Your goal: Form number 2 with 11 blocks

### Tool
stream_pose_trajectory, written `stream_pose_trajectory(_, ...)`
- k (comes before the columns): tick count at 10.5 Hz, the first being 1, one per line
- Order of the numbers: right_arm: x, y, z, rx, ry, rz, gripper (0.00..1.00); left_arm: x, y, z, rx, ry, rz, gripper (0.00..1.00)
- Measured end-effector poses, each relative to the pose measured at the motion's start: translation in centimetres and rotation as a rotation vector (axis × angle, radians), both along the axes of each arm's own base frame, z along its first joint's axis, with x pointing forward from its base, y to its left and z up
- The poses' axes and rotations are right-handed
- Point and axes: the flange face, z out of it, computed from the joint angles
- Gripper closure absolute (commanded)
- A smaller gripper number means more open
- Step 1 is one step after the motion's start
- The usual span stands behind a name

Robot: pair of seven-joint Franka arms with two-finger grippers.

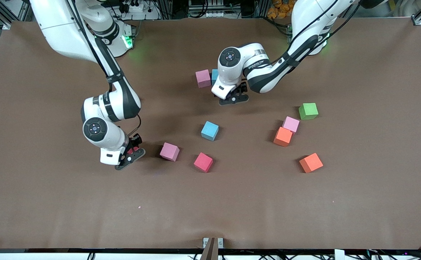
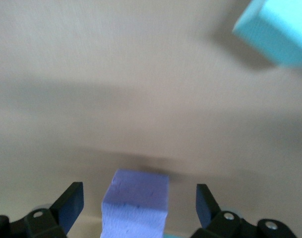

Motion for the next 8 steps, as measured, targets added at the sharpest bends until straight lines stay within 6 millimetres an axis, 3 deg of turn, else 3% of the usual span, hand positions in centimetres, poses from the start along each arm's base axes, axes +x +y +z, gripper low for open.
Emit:
stream_pose_trajectory(4,-1.4,5.6,1.8,0.033,0.026,-0.098,0.66,8.3,1.5,4.3,-0.068,-0.078,0.25,0.0)
stream_pose_trajectory(6,-2.4,8.2,2.1,0.046,0.029,-0.143,0.66,11.5,2.0,4.6,-0.09,-0.082,0.432,0.0)
stream_pose_trajectory(8,-3.5,11.1,2.5,0.044,0.024,-0.192,0.66,13.3,1.6,3.4,-0.104,-0.05,0.584,0.0)
